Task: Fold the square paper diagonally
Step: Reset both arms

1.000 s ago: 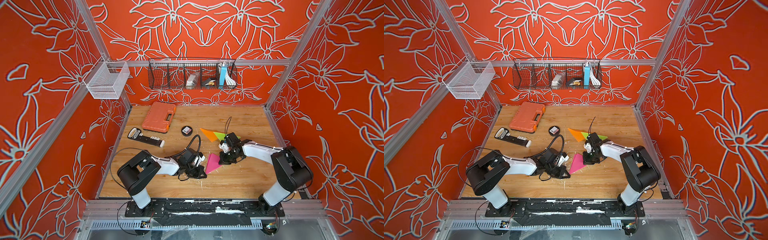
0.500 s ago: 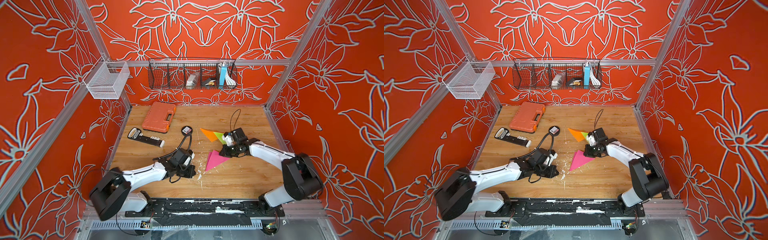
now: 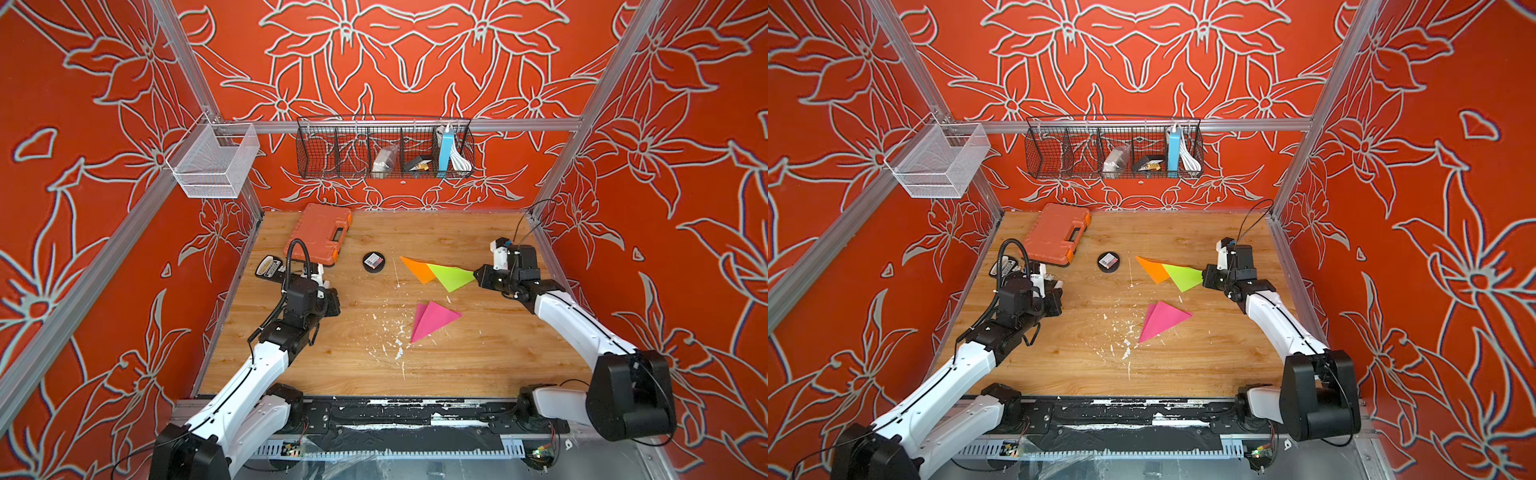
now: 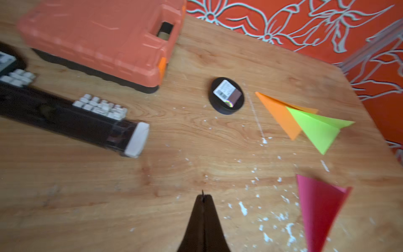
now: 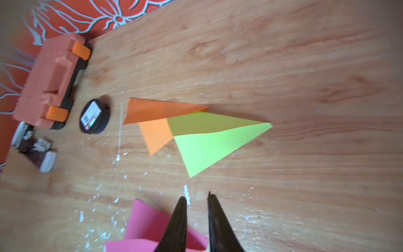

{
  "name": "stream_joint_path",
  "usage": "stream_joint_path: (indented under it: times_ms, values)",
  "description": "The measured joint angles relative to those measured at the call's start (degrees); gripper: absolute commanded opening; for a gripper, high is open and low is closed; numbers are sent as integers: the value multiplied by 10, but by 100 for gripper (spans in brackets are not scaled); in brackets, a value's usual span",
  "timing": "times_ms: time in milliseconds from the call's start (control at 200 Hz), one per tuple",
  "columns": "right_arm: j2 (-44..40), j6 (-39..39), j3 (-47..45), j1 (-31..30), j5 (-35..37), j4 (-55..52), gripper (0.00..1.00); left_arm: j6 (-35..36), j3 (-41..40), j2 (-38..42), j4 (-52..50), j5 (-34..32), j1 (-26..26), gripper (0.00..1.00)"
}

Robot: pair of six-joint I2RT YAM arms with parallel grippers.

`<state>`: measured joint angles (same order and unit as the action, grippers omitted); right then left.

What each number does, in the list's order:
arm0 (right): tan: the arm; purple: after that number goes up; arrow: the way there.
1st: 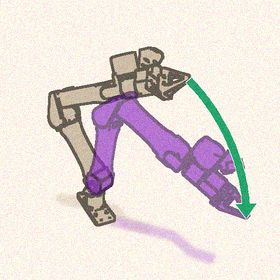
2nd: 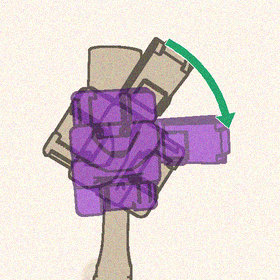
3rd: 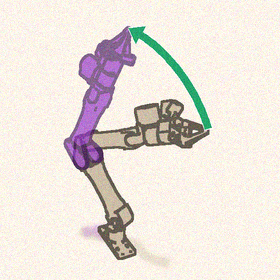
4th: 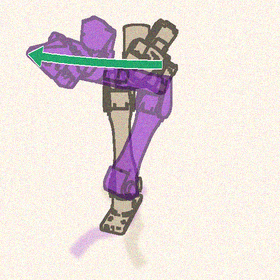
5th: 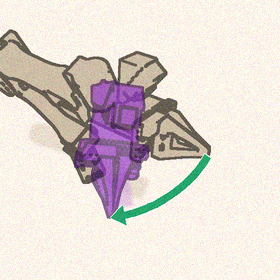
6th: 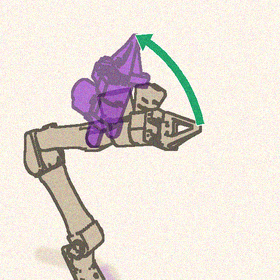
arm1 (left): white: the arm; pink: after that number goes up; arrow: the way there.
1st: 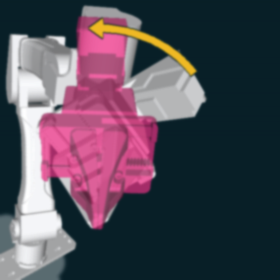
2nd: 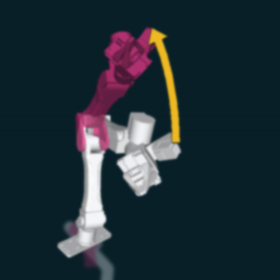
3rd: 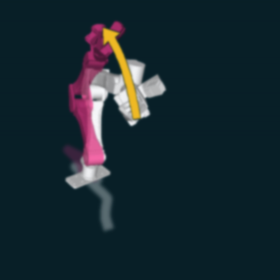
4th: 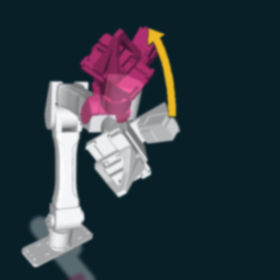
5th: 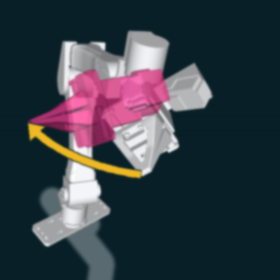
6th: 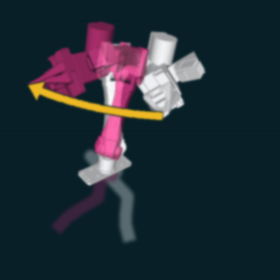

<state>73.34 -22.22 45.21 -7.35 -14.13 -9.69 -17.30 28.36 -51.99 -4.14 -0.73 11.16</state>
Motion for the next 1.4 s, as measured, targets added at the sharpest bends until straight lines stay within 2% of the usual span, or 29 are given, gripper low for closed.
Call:
stream_joint_path:
  times_ms: [45, 135, 250, 310, 380, 495, 575, 821, 1051, 1211, 1401]
  values:
    - [-9, 8, -22, 7, 25, 20, 34, 14, -7, -11, 16, -3, -27, 0]
    - [-31, 40, -68, 21, 65, 57, 33, 34, -11, -49, 47, -1, -83, 0]
    - [-45, 83, -113, 33, 102, 111, 52, 39, -10, -108, 87, 11, -150, 5]
    - [-45, 105, -123, 38, 121, 130, 56, 47, -20, -125, 126, 6, -171, 5]
    - [-44, 126, -134, 40, 138, 165, 62, 64, -50, -138, 191, 3, -175, 6]
    - [-32, 152, -166, 42, 166, 240, 79, 82, -87, -167, 254, -2, -175, 15]
    - [-9, 159, -189, 43, 185, 285, 80, 89, -98, -184, 295, -8, -176, 27]
    - [-9, 196, -251, 45, 202, 397, 96, 92, -105, -216, 381, -7, -182, 32]
    - [28, 214, -283, 45, 207, 503, 98, 96, -119, -215, 416, -5, -183, 33]
    - [56, 216, -284, 45, 207, 553, 98, 96, -124, -214, 434, -9, -182, 30]
    - [67, 219, -285, 45, 201, 570, 98, 96, -176, -200, 485, -21, -182, 30]
